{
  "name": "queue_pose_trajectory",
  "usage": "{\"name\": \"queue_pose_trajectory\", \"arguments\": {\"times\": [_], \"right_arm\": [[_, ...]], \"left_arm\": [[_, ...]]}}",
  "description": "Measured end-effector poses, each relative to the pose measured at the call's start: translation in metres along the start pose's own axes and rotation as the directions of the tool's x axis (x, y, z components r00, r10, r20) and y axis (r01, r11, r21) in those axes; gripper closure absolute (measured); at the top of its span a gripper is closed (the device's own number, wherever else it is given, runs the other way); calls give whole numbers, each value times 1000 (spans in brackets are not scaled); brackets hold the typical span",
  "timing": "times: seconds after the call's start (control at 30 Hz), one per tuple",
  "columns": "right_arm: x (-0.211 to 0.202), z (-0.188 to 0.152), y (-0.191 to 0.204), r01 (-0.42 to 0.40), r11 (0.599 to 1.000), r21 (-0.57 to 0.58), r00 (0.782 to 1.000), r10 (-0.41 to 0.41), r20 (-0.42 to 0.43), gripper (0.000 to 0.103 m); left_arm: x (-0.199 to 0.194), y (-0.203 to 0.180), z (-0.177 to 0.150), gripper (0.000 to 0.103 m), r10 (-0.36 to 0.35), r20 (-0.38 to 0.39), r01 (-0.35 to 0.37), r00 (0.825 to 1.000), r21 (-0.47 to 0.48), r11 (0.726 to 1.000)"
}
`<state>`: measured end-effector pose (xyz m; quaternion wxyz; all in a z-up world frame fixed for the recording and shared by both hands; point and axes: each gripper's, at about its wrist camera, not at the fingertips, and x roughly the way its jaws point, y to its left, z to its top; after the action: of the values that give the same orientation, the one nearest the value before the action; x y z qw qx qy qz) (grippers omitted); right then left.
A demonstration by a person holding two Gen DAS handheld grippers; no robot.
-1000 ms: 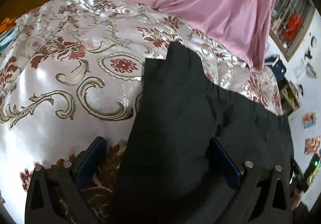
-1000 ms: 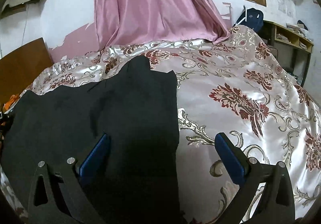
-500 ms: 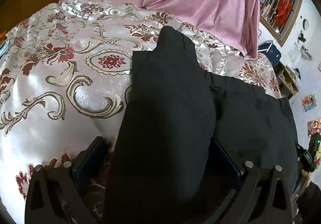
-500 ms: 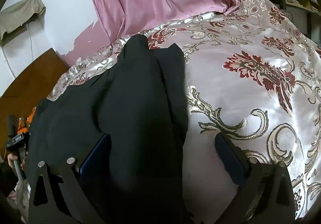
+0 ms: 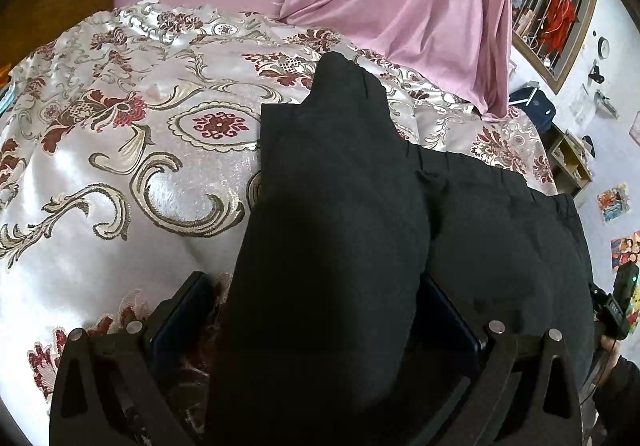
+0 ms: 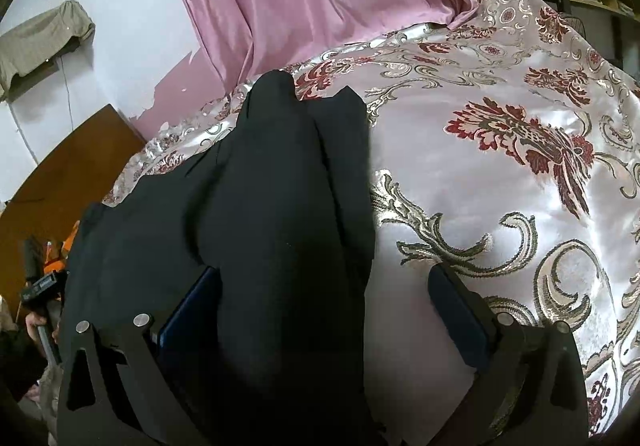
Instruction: Fold large clothes
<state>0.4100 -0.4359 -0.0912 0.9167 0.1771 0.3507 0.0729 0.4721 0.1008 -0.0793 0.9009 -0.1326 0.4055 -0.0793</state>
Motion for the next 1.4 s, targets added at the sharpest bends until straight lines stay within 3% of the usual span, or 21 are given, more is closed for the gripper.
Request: {"name": "queue_pose_trajectory", "arguments": {"times": [0.1,0.3,0.5,0.6,0.67,0.7,0.77,0.83,0.97,1.03,1.2,1.4], "right_arm": [[2,0,1,12,1000,-8,1000,-12,-5,1],[5,8,2,18,1000,-20,996,-19,-84,1],[11,17,8,-65,998,2,964,64,-257,1],[15,18,16,-91,996,10,941,90,-327,1],[17,18,27,-88,996,13,929,87,-360,1],[18,17,33,-79,997,7,926,76,-371,1],[16,15,46,-54,998,-10,926,46,-374,17],[14,14,53,-26,999,-24,926,14,-377,32],[-3,22,66,-2,1000,-26,938,-7,-346,70],[-16,29,80,3,998,-65,951,-23,-309,80],[-57,43,121,-16,984,-175,977,-22,-212,87],[-109,54,147,-52,972,-231,989,18,-144,88]], "left_arm": [[1,-1,1,0,-8,-16,8,1000,10,1000],[8,-5,13,0,-38,-138,44,990,42,998],[10,-14,12,0,-146,-272,158,951,24,987],[10,-22,8,1,-124,-285,138,950,27,990],[7,-28,8,8,-91,-280,99,956,16,995],[6,-28,8,17,-76,-277,81,958,6,997],[0,-29,9,35,-43,-272,35,961,-34,999],[-6,-29,11,61,-56,-274,35,960,-79,996],[-32,-39,11,79,-63,-241,35,968,-120,992],[-46,-51,11,84,-41,-216,25,976,-79,997],[-98,-76,9,86,-19,-149,21,989,8,1000],[-172,-80,7,86,-20,-101,24,995,46,999]]}}
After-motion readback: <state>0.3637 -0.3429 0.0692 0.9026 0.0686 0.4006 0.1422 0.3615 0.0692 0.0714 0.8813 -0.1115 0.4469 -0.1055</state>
